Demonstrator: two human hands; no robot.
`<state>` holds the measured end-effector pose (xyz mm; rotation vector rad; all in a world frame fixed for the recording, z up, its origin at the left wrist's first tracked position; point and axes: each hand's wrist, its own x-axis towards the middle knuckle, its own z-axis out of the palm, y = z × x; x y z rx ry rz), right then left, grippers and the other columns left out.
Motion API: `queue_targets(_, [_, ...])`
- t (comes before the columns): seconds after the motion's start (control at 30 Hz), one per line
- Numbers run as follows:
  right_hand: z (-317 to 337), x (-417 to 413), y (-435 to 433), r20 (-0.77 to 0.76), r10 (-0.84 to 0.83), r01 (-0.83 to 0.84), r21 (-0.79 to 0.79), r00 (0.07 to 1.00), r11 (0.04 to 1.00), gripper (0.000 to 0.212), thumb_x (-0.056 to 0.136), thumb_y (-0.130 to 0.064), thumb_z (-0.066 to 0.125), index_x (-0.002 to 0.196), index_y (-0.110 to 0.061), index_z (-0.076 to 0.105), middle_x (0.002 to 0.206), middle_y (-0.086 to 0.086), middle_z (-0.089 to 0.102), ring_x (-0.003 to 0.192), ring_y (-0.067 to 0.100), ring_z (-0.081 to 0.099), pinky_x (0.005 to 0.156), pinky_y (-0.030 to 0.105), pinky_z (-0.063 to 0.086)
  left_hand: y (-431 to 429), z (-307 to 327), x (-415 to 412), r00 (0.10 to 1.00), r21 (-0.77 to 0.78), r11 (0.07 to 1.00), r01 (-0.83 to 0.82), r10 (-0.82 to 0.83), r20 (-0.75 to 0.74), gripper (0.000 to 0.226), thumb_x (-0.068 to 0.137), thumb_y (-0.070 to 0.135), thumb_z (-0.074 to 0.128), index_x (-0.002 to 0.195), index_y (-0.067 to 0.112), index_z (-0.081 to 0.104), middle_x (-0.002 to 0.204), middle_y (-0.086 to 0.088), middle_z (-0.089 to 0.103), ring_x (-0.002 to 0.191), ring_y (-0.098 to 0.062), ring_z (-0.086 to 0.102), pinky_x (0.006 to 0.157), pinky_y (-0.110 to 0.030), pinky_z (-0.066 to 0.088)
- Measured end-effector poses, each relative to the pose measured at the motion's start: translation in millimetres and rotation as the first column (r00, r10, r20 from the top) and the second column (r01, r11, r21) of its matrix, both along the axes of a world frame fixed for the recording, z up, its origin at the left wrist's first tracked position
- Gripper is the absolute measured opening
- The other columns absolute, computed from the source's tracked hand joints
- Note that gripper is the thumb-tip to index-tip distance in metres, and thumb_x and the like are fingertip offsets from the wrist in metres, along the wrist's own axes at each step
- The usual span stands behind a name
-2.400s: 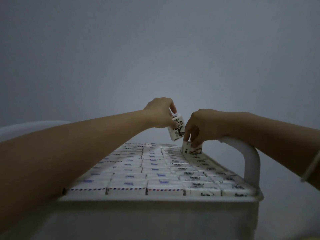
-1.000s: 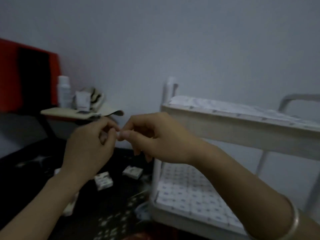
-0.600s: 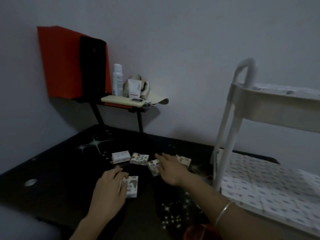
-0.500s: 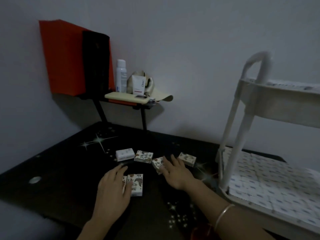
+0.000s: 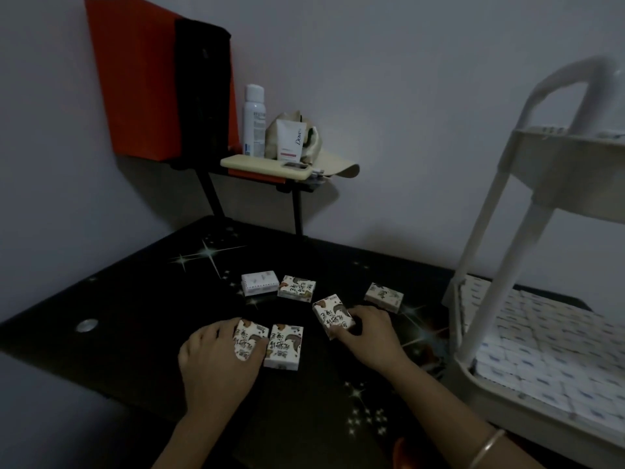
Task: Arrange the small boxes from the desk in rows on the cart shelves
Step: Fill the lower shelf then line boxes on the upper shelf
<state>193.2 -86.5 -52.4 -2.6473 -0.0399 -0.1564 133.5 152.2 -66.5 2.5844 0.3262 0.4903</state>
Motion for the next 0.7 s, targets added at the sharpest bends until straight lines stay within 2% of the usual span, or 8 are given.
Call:
queue_targets(0.1, [-2.1, -2.9, -2.1, -0.014, -0.008, 0.011, 0.228, 1.000, 0.974, 0.052, 0.078, -0.048, 0.073, 0.122, -0.027, 0.056, 0.120, -0.005, 0.059, 0.114, 0.012, 0.051, 0.094, 0.033, 0.050, -1.9, 7.8, -5.9, 0.995, -0.138, 0.988, 0.067, -0.055, 0.086, 0.055, 0.084, 0.045, 0.067, 0.134, 0.028, 0.049, 0.117, 0.003, 0.063, 0.110, -0.019, 0.056, 0.096, -0.041, 0.042])
queue_targets(0.17, [0.9, -8.2, -4.3, -0.009, -0.009, 0.012, 0.388, 1.000, 0.922, 0.046, 0.079, -0.032, 0.077, 0.119, -0.025, 0.056, 0.116, -0.009, 0.061, 0.099, 0.004, 0.058, 0.086, 0.025, 0.053, -2.7, 15.0, -11.8, 0.988, -0.235, 0.967, 0.096, -0.065, 0.139, 0.055, 0.086, 0.036, 0.069, 0.136, 0.030, 0.046, 0.115, 0.006, 0.064, 0.104, -0.016, 0.059, 0.083, -0.034, 0.048])
queue_targets(0.2, [4.2, -12.1, -6.0, -0.006, -0.004, 0.006, 0.447, 1.000, 0.894, 0.044, 0.079, -0.024, 0.078, 0.118, -0.024, 0.056, 0.115, -0.010, 0.061, 0.094, 0.002, 0.060, 0.083, 0.024, 0.055, -2.4, 17.7, -13.6, 0.985, -0.264, 0.958, 0.108, -0.068, 0.155, 0.055, 0.087, 0.034, 0.068, 0.137, 0.032, 0.045, 0.115, 0.007, 0.063, 0.103, -0.015, 0.060, 0.079, -0.032, 0.048])
queue_targets(0.27, [9.4, -18.9, -11.9, 0.005, 0.019, -0.019, 0.488, 1.000, 0.873, 0.040, 0.081, -0.016, 0.076, 0.115, -0.026, 0.057, 0.113, -0.010, 0.062, 0.092, 0.003, 0.063, 0.082, 0.029, 0.057, -2.9, 24.3, -16.3, 0.979, -0.334, 0.930, 0.152, -0.095, 0.180, 0.054, 0.088, 0.030, 0.067, 0.136, 0.037, 0.043, 0.112, 0.010, 0.061, 0.101, -0.013, 0.061, 0.079, -0.032, 0.053])
queue_targets(0.33, [18.4, -28.3, -17.6, 0.040, 0.057, -0.070, 0.491, 0.998, 0.868, 0.037, 0.084, -0.015, 0.072, 0.115, -0.029, 0.058, 0.108, -0.008, 0.065, 0.091, 0.006, 0.065, 0.082, 0.034, 0.058, -6.2, 35.8, -18.7, 0.972, -0.501, 0.837, 0.220, -0.146, 0.183, 0.050, 0.090, 0.025, 0.065, 0.131, 0.042, 0.043, 0.110, 0.012, 0.060, 0.097, -0.012, 0.065, 0.078, -0.039, 0.059])
queue_targets(0.43, [41.7, -45.5, -24.8, 0.106, 0.061, -0.107, 0.513, 0.993, 0.852, 0.034, 0.090, -0.019, 0.065, 0.117, -0.037, 0.056, 0.102, -0.006, 0.066, 0.087, 0.011, 0.068, 0.078, 0.038, 0.059, -21.8, 60.5, -23.2, 0.950, -0.730, 0.612, 0.304, -0.257, 0.179, 0.042, 0.093, 0.018, 0.062, 0.127, 0.038, 0.049, 0.115, 0.003, 0.060, 0.088, -0.017, 0.071, 0.068, -0.041, 0.061])
queue_targets(0.57, [91.0, -76.0, -37.7, 0.209, 0.043, -0.145, 0.500, 0.977, 0.854, 0.039, 0.093, -0.021, 0.062, 0.129, -0.032, 0.054, 0.102, -0.008, 0.068, 0.080, 0.006, 0.070, 0.073, 0.032, 0.060, -57.1, 106.6, -36.3, 0.859, -0.813, 0.401, 0.422, -0.464, 0.217, 0.039, 0.092, 0.009, 0.061, 0.123, 0.032, 0.057, 0.112, -0.006, 0.063, 0.073, -0.016, 0.071, 0.058, -0.029, 0.057])
queue_targets(0.7, [148.4, -121.3, -66.4, 0.354, 0.041, -0.203, 0.435, 0.934, 0.877, 0.041, 0.092, -0.021, 0.063, 0.130, -0.033, 0.055, 0.102, -0.007, 0.069, 0.076, 0.003, 0.069, 0.064, 0.024, 0.058, -85.9, 147.6, -47.7, 0.772, -0.813, 0.293, 0.504, -0.575, 0.271, 0.044, 0.095, -0.002, 0.047, 0.125, 0.029, 0.056, 0.118, -0.008, 0.062, 0.087, -0.023, 0.072, 0.061, -0.032, 0.056])
